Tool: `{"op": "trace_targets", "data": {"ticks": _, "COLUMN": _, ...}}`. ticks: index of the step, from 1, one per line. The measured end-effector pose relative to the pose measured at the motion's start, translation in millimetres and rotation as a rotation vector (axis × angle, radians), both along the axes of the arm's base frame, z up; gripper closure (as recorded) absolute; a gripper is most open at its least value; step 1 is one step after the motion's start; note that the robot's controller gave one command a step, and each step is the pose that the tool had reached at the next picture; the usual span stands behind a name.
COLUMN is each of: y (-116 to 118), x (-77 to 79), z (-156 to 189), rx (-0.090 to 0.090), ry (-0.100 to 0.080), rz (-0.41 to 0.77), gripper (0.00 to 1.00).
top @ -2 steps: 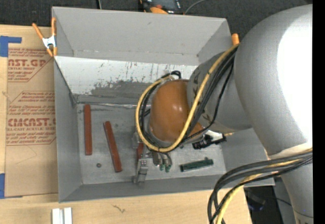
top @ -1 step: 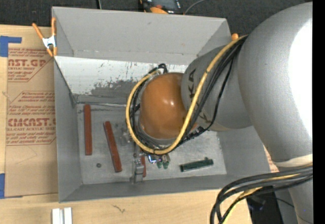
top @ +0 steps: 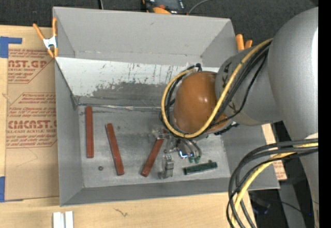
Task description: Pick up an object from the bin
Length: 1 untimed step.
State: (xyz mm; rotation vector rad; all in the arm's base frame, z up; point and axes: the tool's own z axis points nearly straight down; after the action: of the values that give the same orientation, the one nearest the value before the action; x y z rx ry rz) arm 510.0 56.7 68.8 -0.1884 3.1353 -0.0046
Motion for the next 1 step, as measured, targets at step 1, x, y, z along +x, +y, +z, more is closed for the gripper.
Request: {"op": "trace_targets", "data": {"ticks": 1, "y": 5.4, "x": -0.5, "z": 1.9, "rx": 0.004, "ry": 0.0, "rz": 0.006, "gripper": 1.0}}
